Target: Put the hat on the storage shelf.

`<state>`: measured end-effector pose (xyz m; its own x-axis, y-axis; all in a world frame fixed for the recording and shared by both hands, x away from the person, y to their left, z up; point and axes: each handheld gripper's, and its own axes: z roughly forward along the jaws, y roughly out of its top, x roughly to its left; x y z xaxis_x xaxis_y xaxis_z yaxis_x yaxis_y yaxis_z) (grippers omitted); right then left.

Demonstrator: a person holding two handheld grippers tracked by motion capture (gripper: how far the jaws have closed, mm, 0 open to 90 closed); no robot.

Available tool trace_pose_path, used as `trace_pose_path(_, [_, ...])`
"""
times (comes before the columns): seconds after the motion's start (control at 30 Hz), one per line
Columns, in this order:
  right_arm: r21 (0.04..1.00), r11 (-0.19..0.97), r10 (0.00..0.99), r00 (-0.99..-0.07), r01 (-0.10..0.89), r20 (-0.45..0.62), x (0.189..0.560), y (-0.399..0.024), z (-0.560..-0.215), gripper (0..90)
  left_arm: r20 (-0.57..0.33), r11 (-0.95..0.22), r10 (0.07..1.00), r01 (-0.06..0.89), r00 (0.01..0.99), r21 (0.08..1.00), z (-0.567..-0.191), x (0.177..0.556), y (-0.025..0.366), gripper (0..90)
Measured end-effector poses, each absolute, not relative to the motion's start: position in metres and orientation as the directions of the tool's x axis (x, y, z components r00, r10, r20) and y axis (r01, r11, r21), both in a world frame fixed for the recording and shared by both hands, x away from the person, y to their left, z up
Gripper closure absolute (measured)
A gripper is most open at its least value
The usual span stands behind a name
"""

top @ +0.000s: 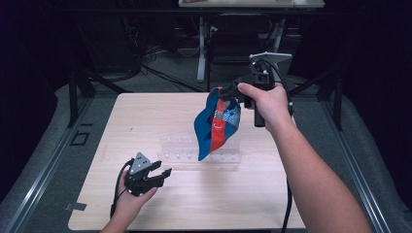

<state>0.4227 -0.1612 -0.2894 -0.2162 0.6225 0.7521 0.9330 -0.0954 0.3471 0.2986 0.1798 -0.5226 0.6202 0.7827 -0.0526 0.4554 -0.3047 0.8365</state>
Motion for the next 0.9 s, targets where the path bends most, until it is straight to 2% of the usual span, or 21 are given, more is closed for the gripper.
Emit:
trace_pose_path(0.5, [0.334,-0.110,0.615,-0.200,0.936,0.763,0.425,-0.160,-0.300,77.6,-0.022,-0.343,0.748,0.413,0.664,0.844,-0.512,0.303,0.148,50.7])
trace_pose_path(0.9, [0.336,-0.102,0.614,-0.207,0.936,0.762,0.422,-0.155,-0.299,77.5,0.021,-0.394,0.704,0.366,0.710,0.843,-0.502,0.308,0.105,53.0])
